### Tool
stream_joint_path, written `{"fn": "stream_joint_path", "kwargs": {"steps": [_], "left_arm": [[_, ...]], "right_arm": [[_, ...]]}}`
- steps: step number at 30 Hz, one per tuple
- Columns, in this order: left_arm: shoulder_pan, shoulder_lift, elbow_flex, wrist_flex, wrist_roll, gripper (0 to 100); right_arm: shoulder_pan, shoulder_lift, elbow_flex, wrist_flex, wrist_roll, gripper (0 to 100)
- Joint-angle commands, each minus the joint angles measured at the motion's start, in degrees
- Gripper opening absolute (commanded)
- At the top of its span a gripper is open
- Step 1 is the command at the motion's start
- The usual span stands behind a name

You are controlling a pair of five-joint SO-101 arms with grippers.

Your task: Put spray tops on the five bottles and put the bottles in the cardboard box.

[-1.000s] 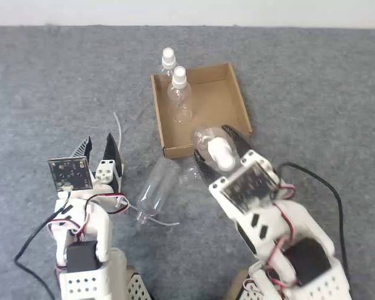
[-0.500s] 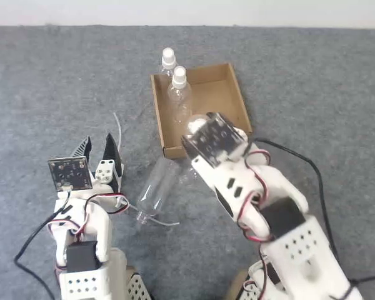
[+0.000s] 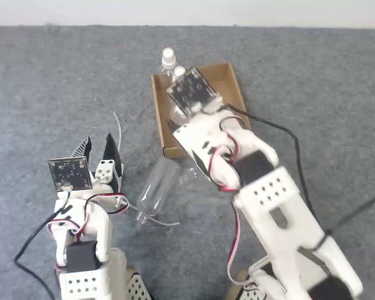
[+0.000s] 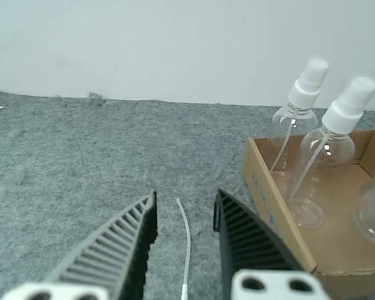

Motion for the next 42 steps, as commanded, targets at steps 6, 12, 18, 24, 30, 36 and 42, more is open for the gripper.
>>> {"fn": "stream_joint_path", "kwargs": {"steps": [6,12,18,24,30,36,42], "left_arm": [[-0.18,-0.97,-0.66,-0.26,0.00,14],[-0.18,-0.97,-0.66,-0.26,-0.09,14],[-0.18,-0.97,-0.66,-0.26,-0.09,14],[-0.18,-0.97,-0.66,-0.26,-0.09,14],[-0.18,-0.97,-0.66,-0.26,-0.09,14],[-0.18,-0.97,-0.66,-0.26,-0.09,14],[-0.18,-0.97,-0.66,-0.26,-0.09,14]], "right_arm": [[0.66,9.36,-11.34,-1.54,-1.32,0.7],[0.66,14.02,-10.64,-5.93,-1.32,0.7],[0.66,18.15,-9.32,-9.63,-3.43,0.7],[1.36,22.11,-9.49,-10.95,-5.27,0.7],[1.36,26.07,-9.58,-11.65,-5.36,0.7],[1.63,29.49,-9.58,-13.23,-5.36,0.9],[1.54,30.46,-9.58,-12.88,-5.27,1.1]]}}
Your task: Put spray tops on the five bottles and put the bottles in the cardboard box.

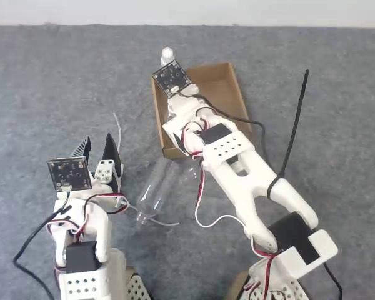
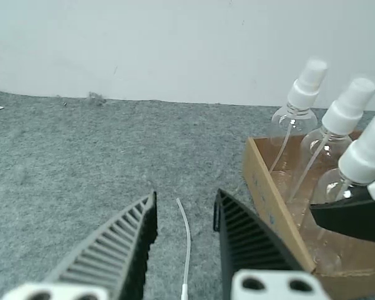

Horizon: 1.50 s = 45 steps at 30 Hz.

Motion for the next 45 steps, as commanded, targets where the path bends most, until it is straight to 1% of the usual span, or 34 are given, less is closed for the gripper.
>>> {"fn": "stream_joint_path", "kwargs": {"steps": [1,5,12,19,25,29,33,40,45], "left_arm": [[-0.18,-0.97,-0.66,-0.26,-0.09,14],[-0.18,-0.97,-0.66,-0.26,-0.09,14],[-0.18,-0.97,-0.66,-0.26,-0.09,14],[-0.18,-0.97,-0.66,-0.26,-0.09,14],[-0.18,-0.97,-0.66,-0.26,-0.09,14],[-0.18,-0.97,-0.66,-0.26,-0.09,14],[-0.18,-0.97,-0.66,-0.26,-0.09,14],[-0.18,-0.97,-0.66,-0.26,-0.09,14],[-0.18,-0.97,-0.66,-0.26,-0.09,14]], "right_arm": [[0.75,-0.75,-2.11,-0.75,-0.53,1.1],[0.75,-0.75,-1.93,-0.66,-0.53,1.9],[0.75,-0.66,-1.67,-0.48,-0.53,16.8],[0.48,-0.57,-1.76,0.66,-0.53,18.5],[0.40,-0.66,-1.85,2.42,-0.70,26.5],[0.31,-0.92,-1.85,2.77,-3.34,27.7],[0.22,-1.36,-2.29,4.00,-3.60,29.2],[-2.33,-4.79,-2.46,6.81,-3.69,29.2],[-2.68,-6.99,-2.11,9.01,-3.87,29.2]]}}
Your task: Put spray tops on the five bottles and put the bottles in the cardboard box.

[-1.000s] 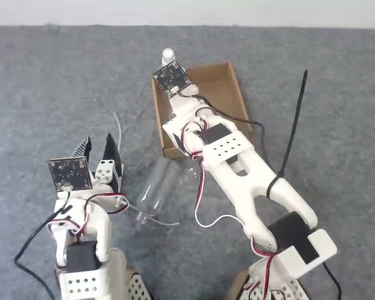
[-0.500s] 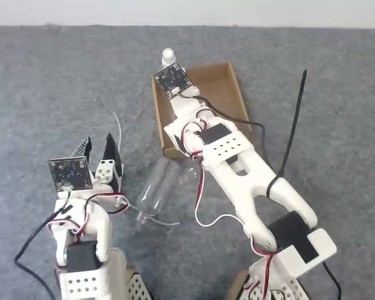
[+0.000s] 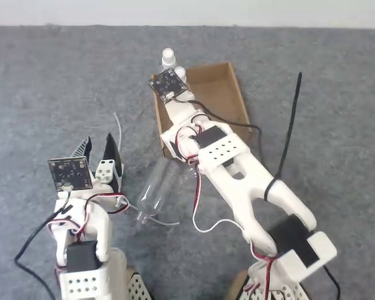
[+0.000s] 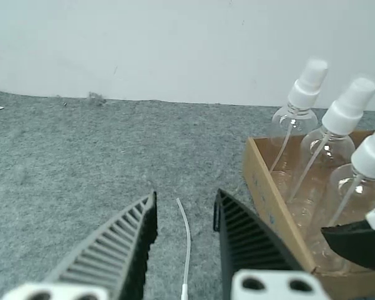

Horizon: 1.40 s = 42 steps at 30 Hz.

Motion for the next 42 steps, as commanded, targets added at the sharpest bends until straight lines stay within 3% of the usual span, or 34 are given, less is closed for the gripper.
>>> {"fn": "stream_joint_path", "kwargs": {"steps": [1,29,42], "left_arm": [[-0.18,-0.97,-0.66,-0.26,-0.09,14],[-0.26,-0.97,-0.66,-0.26,-0.09,14],[-0.26,-0.97,-0.66,-0.26,-0.18,14]], "right_arm": [[-0.31,-5.67,-2.11,1.36,-0.79,29.1],[-0.04,-26.95,-2.37,25.98,-1.76,29.0],[-0.48,-28.62,-2.46,38.02,17.05,28.9]]}}
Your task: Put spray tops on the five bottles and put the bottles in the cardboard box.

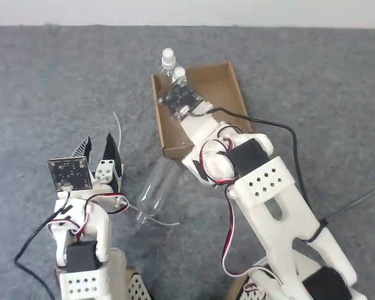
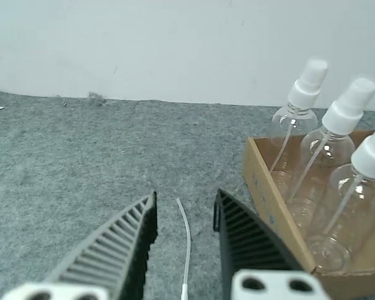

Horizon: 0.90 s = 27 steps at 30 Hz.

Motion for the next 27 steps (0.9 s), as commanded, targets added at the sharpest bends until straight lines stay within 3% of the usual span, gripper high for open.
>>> {"fn": "stream_joint_path", "kwargs": {"steps": [1,14,27], "left_arm": [[-0.26,-0.97,-0.66,-0.26,-0.18,14],[-3.16,-0.97,-0.66,-0.35,-0.18,14],[-3.16,-0.97,-0.66,-0.35,-0.18,14]], "right_arm": [[-0.40,-1.01,-2.46,2.51,7.74,28.9],[-0.40,8.57,2.81,2.24,32.79,29.2],[-0.13,20.79,2.55,-3.91,40.79,28.9]]}}
